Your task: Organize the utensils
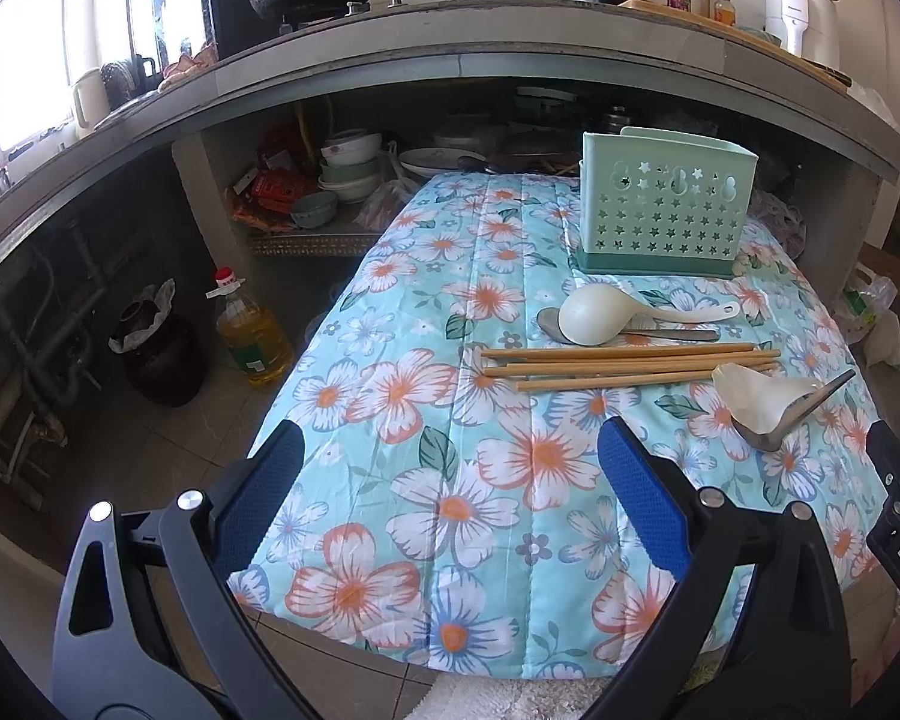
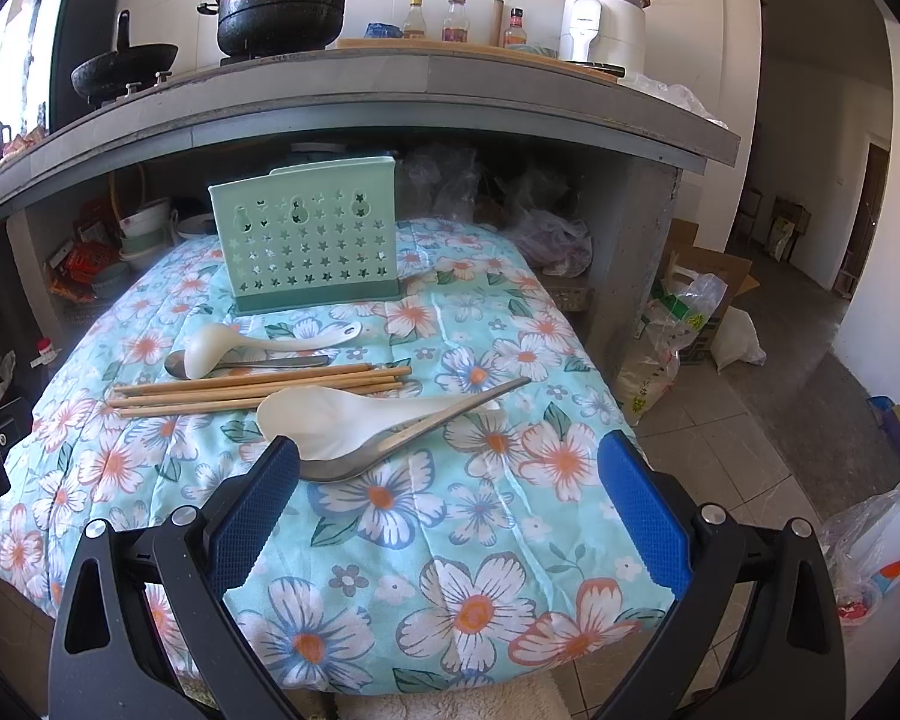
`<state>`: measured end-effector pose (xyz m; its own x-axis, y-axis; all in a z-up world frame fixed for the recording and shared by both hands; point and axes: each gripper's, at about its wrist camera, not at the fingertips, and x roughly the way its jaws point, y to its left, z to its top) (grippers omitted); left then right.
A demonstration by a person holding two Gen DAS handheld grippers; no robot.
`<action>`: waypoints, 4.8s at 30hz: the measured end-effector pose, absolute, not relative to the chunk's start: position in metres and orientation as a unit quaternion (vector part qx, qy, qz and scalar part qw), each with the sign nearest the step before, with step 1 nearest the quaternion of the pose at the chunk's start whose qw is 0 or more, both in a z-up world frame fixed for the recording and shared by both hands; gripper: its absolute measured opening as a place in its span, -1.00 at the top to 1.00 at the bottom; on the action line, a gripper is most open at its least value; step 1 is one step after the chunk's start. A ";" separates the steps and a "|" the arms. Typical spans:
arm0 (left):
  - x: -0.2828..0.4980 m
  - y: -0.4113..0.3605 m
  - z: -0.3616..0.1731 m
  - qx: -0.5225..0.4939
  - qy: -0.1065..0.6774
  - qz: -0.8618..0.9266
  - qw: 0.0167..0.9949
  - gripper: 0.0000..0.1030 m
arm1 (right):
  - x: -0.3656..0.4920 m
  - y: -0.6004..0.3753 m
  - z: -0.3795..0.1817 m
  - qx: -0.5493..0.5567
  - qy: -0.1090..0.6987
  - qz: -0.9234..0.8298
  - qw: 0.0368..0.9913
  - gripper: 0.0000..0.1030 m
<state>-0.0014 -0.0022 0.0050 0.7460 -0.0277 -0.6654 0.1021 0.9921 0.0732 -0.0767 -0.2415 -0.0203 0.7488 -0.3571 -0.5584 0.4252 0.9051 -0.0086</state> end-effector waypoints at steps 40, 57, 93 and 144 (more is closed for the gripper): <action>-0.001 0.001 0.004 0.053 0.354 -0.037 0.933 -0.83 | -0.078 -0.242 -0.020 0.061 0.286 -0.208 0.933 -0.88; -0.001 0.001 0.004 0.053 0.354 -0.037 0.933 -0.83 | -0.077 -0.243 -0.018 0.062 0.285 -0.208 0.934 -0.88; 0.035 0.004 0.003 0.054 0.355 -0.033 0.933 -0.84 | -0.073 -0.246 -0.032 0.061 0.284 -0.209 0.934 -0.88; 0.120 -0.114 -0.096 -0.120 0.567 -0.351 0.736 0.32 | -0.058 -0.251 -0.086 0.065 0.337 -0.032 0.939 -0.85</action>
<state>0.1196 -0.1140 -0.0962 0.1109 -0.6516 -0.7504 0.3806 0.7253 -0.5736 -0.0584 -0.2509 -0.0859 0.7715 -0.0159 -0.6361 0.1032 0.9896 0.1004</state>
